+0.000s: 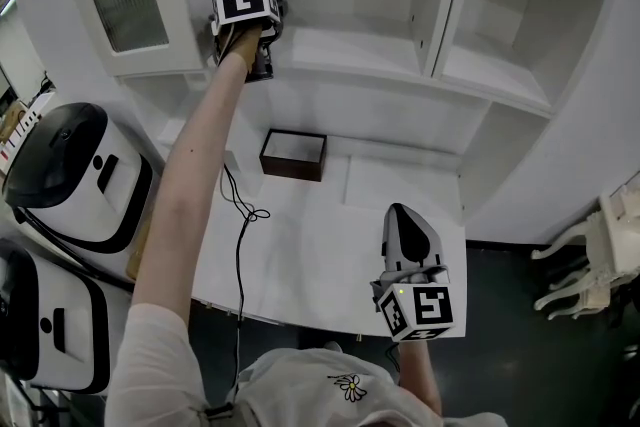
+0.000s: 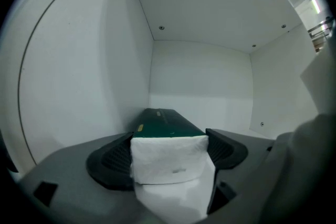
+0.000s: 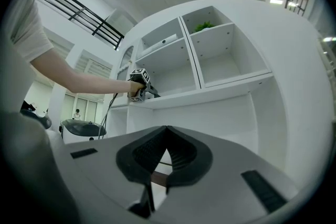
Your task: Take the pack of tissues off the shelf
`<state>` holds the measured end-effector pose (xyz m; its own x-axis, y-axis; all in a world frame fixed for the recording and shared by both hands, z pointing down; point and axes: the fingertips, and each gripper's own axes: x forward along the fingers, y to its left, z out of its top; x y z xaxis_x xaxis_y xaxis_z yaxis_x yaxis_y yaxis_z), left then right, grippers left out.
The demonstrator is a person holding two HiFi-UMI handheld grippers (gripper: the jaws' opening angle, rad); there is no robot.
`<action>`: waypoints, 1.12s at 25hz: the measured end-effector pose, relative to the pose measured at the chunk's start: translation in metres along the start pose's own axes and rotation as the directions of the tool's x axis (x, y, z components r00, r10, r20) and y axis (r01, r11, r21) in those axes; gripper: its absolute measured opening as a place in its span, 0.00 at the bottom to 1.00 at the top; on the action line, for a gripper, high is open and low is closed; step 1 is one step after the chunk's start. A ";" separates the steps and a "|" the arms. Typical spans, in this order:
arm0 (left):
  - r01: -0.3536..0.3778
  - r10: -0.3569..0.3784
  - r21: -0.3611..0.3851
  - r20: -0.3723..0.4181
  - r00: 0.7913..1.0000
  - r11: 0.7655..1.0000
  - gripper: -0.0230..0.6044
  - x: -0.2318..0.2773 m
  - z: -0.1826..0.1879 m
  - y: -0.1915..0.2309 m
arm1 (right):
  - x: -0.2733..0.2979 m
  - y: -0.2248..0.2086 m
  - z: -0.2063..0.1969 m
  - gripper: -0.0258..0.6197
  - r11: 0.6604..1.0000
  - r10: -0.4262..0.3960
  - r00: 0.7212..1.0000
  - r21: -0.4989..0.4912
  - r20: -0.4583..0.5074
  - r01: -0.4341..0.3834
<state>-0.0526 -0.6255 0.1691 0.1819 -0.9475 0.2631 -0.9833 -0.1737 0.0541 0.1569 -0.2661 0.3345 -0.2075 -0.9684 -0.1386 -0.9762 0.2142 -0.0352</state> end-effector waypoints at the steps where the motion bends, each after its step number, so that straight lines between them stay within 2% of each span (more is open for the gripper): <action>1: -0.003 0.003 0.003 0.002 1.000 1.000 0.71 0.000 0.000 0.001 | 0.000 0.000 0.000 0.04 1.000 0.000 1.000 0.000 0.000 0.000; 11: -0.004 0.004 0.008 0.016 1.000 1.000 0.67 -0.003 0.001 0.001 | -0.007 -0.001 0.007 0.04 1.000 -0.011 1.000 0.001 0.015 0.011; 18: 0.054 -0.050 -0.055 0.067 0.997 0.997 0.64 -0.015 0.005 0.002 | -0.012 -0.003 0.017 0.04 1.000 -0.018 0.999 -0.011 0.032 0.019; 23: 0.078 -0.075 -0.017 0.146 0.987 0.997 0.64 -0.040 0.017 0.002 | -0.014 0.012 0.028 0.04 1.000 0.005 0.999 -0.024 0.051 -0.003; 28: 0.111 -0.121 0.052 0.256 0.959 0.992 0.64 -0.083 0.036 -0.007 | -0.013 0.029 0.043 0.04 0.997 0.039 0.996 -0.063 0.077 -0.034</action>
<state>-0.0609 -0.5559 0.1120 0.2916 -0.9565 -0.0004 -0.9560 -0.2915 0.0333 0.1336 -0.2418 0.2926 -0.2399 -0.9465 -0.2157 -0.9706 0.2387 0.0323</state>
